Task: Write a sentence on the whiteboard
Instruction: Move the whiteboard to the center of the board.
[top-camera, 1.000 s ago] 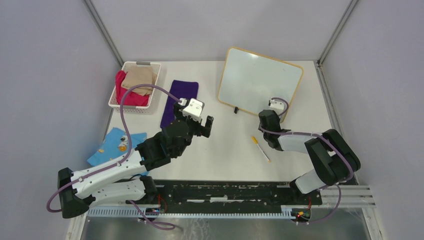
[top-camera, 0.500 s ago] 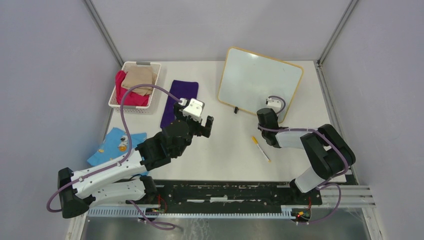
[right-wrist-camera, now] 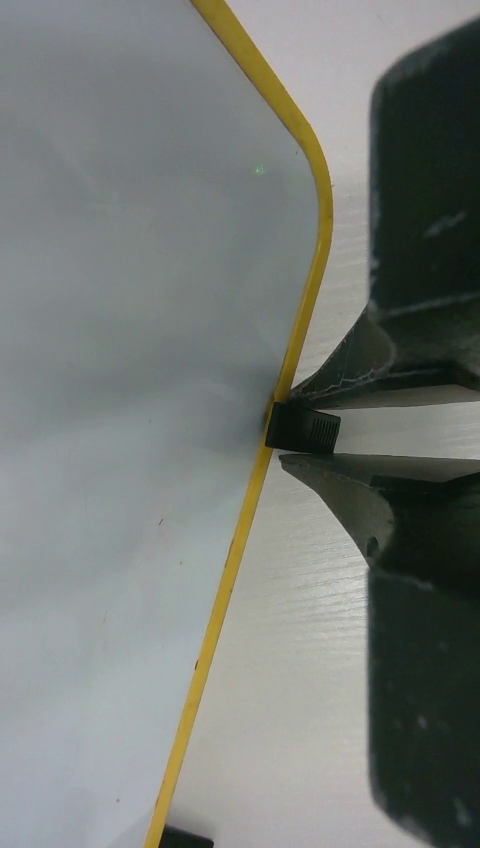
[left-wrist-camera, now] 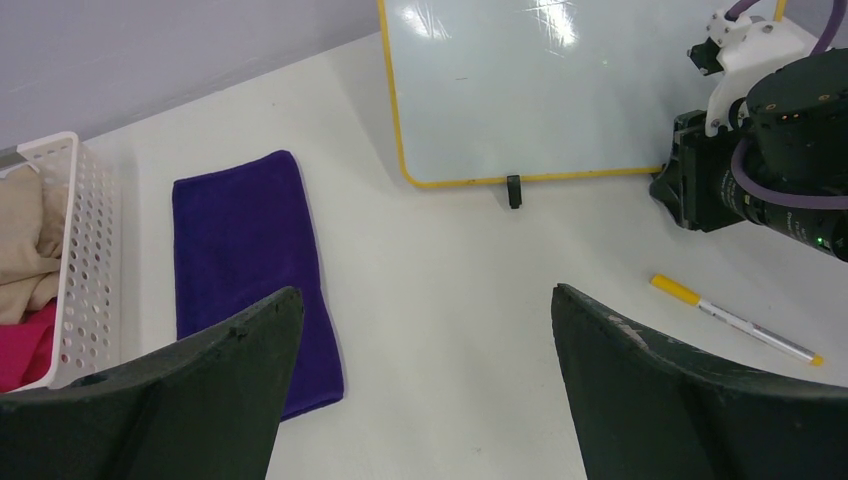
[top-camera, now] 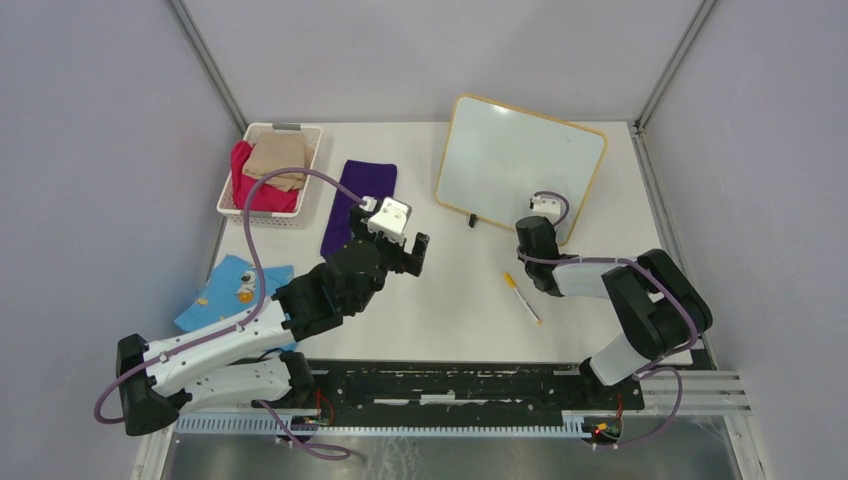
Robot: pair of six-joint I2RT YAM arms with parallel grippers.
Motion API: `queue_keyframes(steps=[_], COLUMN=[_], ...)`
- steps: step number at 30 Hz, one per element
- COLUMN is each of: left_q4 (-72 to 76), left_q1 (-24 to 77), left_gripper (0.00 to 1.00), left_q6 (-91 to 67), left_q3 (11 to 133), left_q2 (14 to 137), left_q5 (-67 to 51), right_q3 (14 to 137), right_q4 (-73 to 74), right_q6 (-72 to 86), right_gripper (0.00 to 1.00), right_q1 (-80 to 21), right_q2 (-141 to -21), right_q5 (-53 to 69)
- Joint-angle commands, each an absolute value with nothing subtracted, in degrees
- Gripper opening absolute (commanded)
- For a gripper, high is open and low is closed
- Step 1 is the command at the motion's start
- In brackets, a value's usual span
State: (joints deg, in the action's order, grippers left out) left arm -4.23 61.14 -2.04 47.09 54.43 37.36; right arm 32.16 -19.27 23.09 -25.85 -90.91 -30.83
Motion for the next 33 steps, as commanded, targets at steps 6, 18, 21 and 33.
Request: queue_keyframes(steps=[6,18,21,33], left_q4=[-3.05,-3.16,-3.08,-3.01], left_q1=[61.12,61.16,61.12,61.14], left_gripper=[0.99,0.98,0.98,0.98], left_q6=[0.18,0.18,0.18,0.18], left_q3=[49.39,49.39,49.31,49.31], left_q2=[54.88,56.06,56.16,56.47], left_q5=[37.1,36.56,36.65,36.3], right_q3=[26.48,24.86,25.52,25.63], right_q4=[-23.85,-25.22,-25.32,-23.75], right_q6=[16.13,9.46,8.65,9.9], right_gripper=[0.02,0.0,0.0,0.0], right_q1=[-26.65,-31.14,-31.5,-31.54], right_q2=[-84.26,-80.98,-81.56,-81.95], right_q5=[-22.19,-14.31,-13.13,-14.64])
